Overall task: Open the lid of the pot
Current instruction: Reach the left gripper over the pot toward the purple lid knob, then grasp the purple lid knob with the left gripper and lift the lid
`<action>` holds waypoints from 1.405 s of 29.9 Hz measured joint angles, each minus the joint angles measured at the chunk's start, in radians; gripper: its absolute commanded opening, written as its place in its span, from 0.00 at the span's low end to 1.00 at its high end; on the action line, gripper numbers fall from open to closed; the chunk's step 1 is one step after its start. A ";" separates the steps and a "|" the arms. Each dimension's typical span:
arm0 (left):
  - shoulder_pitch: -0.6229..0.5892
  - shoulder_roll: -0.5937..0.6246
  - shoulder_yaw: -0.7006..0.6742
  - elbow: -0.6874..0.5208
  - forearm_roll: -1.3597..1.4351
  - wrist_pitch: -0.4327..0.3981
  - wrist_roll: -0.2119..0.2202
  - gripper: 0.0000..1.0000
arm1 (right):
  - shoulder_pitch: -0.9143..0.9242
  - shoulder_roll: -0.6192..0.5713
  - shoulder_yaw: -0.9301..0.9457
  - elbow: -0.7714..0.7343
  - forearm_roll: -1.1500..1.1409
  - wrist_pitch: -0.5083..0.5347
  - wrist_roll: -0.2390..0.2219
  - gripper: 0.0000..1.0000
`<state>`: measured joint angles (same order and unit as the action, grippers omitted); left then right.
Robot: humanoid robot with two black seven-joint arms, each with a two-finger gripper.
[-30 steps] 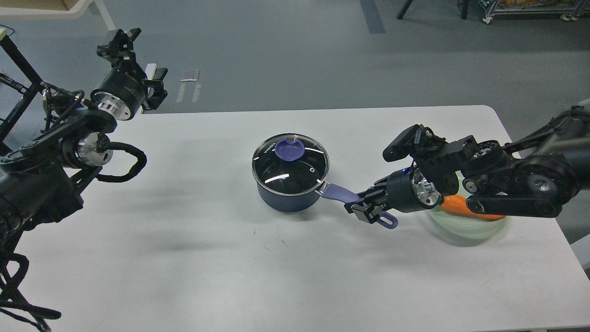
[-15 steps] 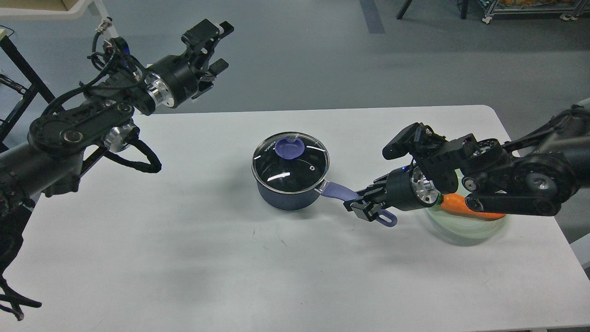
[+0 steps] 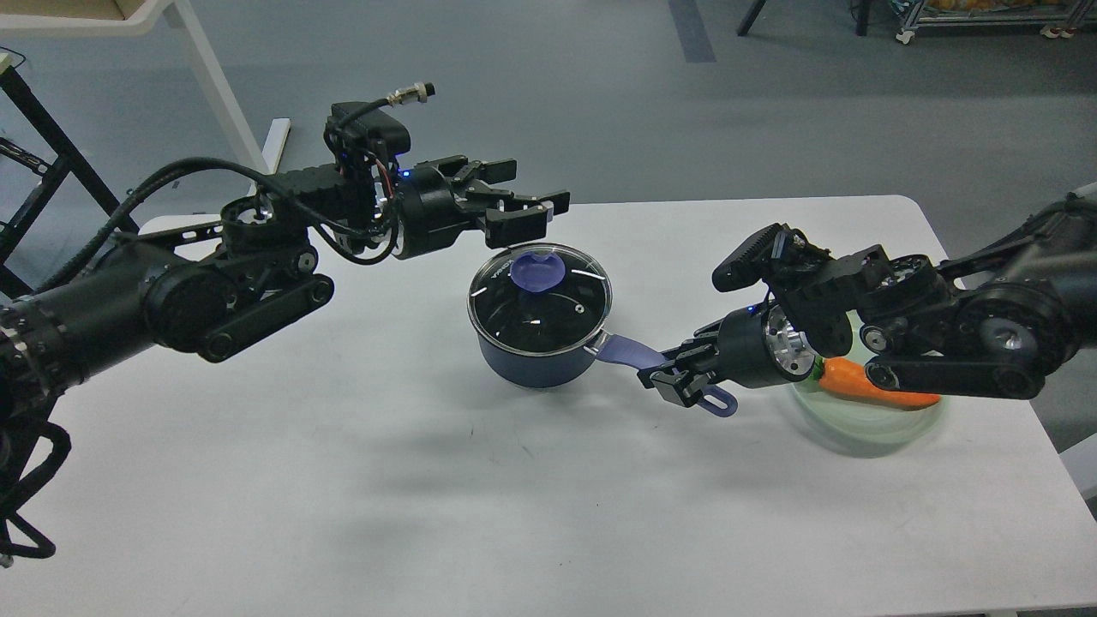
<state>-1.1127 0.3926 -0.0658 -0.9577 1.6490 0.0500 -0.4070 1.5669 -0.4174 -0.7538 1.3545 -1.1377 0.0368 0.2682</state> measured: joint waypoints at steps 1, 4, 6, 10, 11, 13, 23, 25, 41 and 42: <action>-0.001 -0.003 0.032 0.010 0.015 0.015 0.000 0.96 | 0.000 0.001 0.000 0.000 0.000 0.000 0.000 0.26; -0.009 -0.021 0.111 0.039 0.029 0.056 0.000 0.95 | 0.000 0.003 0.001 0.000 0.000 0.000 0.000 0.26; -0.009 -0.032 0.147 0.054 0.028 0.078 0.001 0.95 | 0.000 0.003 0.001 0.000 0.000 0.000 0.001 0.26; 0.001 -0.044 0.185 0.065 0.025 0.105 0.003 0.95 | 0.000 0.001 0.001 0.000 0.000 0.000 0.001 0.26; 0.002 -0.048 0.192 0.067 0.025 0.111 0.004 0.95 | 0.000 0.000 0.001 0.000 -0.001 0.000 0.001 0.26; 0.003 -0.055 0.199 0.071 0.024 0.120 0.005 0.95 | 0.000 0.000 0.001 0.000 -0.001 0.000 0.001 0.26; 0.021 -0.065 0.202 0.081 0.018 0.133 0.005 0.95 | 0.001 0.003 0.001 -0.001 -0.001 0.000 0.000 0.27; 0.027 -0.077 0.202 0.093 0.017 0.139 0.005 0.95 | 0.001 0.003 0.001 -0.001 -0.001 0.000 0.000 0.27; 0.039 -0.103 0.202 0.125 -0.027 0.148 -0.001 0.69 | -0.003 0.011 0.001 -0.003 -0.002 0.000 0.000 0.27; 0.039 -0.103 0.202 0.126 -0.027 0.148 -0.001 0.68 | -0.004 0.011 0.001 -0.003 -0.002 0.000 0.000 0.27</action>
<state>-1.0739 0.2900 0.1365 -0.8320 1.6222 0.1978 -0.4083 1.5633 -0.4067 -0.7533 1.3514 -1.1398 0.0369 0.2684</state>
